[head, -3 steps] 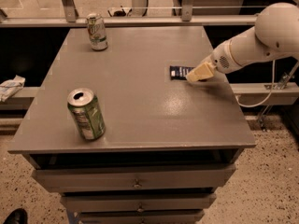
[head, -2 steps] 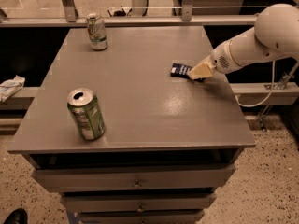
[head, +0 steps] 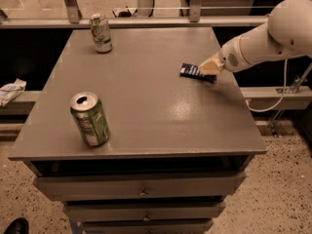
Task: Move rxbar blueberry near 7up can
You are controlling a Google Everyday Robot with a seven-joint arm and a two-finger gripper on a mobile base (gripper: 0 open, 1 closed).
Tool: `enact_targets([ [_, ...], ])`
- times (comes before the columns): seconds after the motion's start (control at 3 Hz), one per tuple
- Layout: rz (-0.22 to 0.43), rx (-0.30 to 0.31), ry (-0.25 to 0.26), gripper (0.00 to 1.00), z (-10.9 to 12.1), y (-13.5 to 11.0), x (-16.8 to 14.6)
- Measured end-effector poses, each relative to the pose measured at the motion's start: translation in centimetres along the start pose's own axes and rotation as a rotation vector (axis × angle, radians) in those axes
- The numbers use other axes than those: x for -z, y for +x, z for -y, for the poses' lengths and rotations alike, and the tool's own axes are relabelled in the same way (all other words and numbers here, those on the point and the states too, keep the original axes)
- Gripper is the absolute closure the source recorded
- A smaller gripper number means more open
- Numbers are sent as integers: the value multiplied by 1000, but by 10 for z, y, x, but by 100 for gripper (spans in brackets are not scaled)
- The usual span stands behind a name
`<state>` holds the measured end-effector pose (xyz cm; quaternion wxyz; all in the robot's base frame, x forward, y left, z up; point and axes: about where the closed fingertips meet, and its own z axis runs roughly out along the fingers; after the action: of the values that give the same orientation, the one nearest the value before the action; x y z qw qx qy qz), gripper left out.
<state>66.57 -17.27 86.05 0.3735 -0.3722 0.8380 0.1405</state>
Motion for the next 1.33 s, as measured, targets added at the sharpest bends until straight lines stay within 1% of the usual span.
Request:
enact_targets([
  [0.33,30,21,-10,100,-7,-15,5],
  [0.67,30,44,-14,76,-10,-22,8],
  [1.33,28,43,-21,30,-13,-22,4],
])
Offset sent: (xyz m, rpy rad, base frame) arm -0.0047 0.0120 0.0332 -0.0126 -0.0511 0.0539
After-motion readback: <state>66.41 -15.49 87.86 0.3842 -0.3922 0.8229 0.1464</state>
